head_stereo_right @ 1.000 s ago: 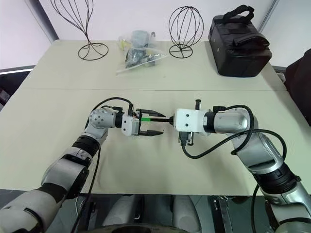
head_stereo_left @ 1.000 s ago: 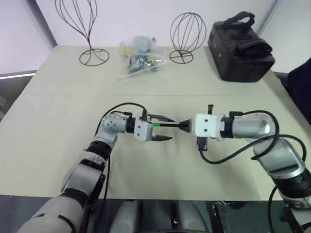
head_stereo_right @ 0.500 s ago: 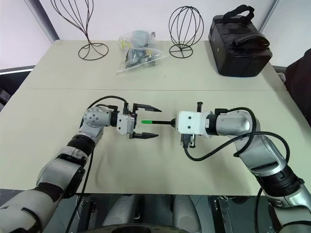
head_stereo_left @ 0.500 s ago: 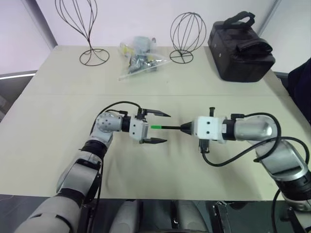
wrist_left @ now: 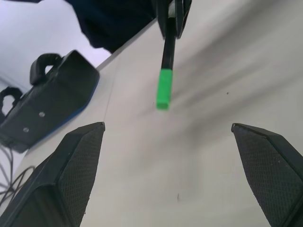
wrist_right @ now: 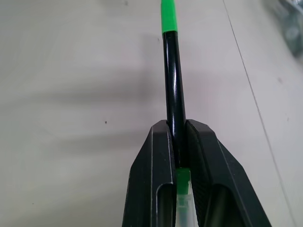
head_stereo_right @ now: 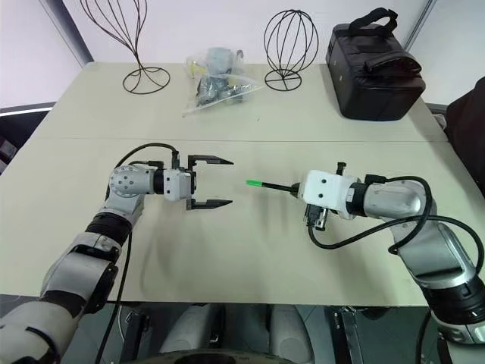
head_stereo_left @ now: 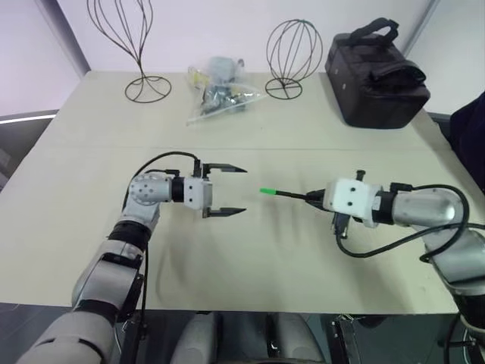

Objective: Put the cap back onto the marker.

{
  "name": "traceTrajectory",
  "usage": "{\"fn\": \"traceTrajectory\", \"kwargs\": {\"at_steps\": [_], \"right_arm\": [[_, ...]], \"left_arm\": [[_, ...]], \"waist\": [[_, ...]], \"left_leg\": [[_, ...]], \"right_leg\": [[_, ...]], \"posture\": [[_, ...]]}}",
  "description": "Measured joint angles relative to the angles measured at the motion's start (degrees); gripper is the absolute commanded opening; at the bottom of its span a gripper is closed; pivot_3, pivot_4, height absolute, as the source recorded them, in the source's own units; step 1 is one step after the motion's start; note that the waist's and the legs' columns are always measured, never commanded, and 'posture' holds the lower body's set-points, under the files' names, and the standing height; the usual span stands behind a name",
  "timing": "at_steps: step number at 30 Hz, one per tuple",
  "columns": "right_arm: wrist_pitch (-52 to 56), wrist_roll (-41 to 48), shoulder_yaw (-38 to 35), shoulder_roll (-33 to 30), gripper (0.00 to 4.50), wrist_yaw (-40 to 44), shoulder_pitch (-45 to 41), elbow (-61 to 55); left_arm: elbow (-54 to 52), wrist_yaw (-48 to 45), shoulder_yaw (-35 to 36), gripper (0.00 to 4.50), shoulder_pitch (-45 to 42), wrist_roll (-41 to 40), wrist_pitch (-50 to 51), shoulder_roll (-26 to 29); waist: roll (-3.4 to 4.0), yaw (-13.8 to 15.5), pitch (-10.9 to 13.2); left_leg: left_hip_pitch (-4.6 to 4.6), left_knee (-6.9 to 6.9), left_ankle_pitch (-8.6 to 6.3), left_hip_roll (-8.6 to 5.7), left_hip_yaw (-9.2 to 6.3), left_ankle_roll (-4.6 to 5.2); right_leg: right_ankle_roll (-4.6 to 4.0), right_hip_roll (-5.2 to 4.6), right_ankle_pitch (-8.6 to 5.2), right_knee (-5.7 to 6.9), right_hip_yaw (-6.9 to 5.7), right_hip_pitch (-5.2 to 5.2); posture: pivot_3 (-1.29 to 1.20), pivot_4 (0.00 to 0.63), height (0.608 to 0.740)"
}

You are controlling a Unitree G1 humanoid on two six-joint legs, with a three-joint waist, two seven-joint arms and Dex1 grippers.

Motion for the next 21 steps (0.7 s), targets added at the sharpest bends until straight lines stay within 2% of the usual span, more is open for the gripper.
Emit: {"fn": "traceTrajectory", "kwargs": {"at_steps": [4, 6, 11, 18, 21], "right_arm": [[7.41, 0.86, -4.56, 3.43, 0.00, -5.47, 3.98, -3.02], [15.49, 1.24, -7.32, 10.02, 0.00, -12.20, 6.17, -7.11], [28.38, -0.86, -10.11, 21.13, 0.00, -25.91, 8.01, -12.72], [32.76, -3.31, -11.68, 32.03, 0.00, -38.58, 14.66, -15.00], [31.35, -3.96, -11.61, 33.13, 0.00, -41.09, 17.64, -14.86]], "left_arm": [[-3.41, 5.72, 2.14, 4.48, 2.40, 0.00, 7.99, 0.30], [-8.16, 11.86, 3.98, 4.48, 5.79, -0.15, 17.77, -0.18], [-22.40, 21.06, 5.49, 4.48, 14.31, -0.67, 35.64, -0.67], [-41.33, 29.22, 5.85, 4.48, 24.14, -1.38, 54.50, -0.87], [-46.05, 31.64, 5.89, 4.48, 25.56, -1.39, 59.23, -1.06]], "waist": [[-0.01, 0.01, 0.00], [0.01, -0.07, -0.01], [0.03, -0.14, -0.03], [0.07, 0.03, -0.05], [0.08, -0.04, -0.05]], "left_leg": [[0.00, 0.00, 0.00, 0.02, -0.02, 0.00], [0.00, -0.01, 0.00, 0.04, -0.01, 0.00], [0.00, -0.02, 0.03, 0.04, 0.03, -0.05], [0.00, -0.03, 0.04, 0.00, 0.04, -0.06], [0.03, -0.03, 0.04, 0.01, 0.05, -0.07]], "right_leg": [[0.00, -0.01, 0.00, 0.04, 0.01, 0.01], [0.00, -0.01, -0.01, 0.12, 0.08, -0.06], [-0.01, 0.00, -0.01, 0.28, 0.19, -0.19], [-0.01, -0.06, -0.01, 0.28, 0.20, -0.17], [-0.01, -0.05, -0.01, 0.29, 0.19, -0.16]], "posture": [[0.00, 0.150, 0.740], [0.00, 0.150, 0.740], [0.00, 0.150, 0.740], [0.00, 0.150, 0.740], [0.00, 0.150, 0.740]]}}
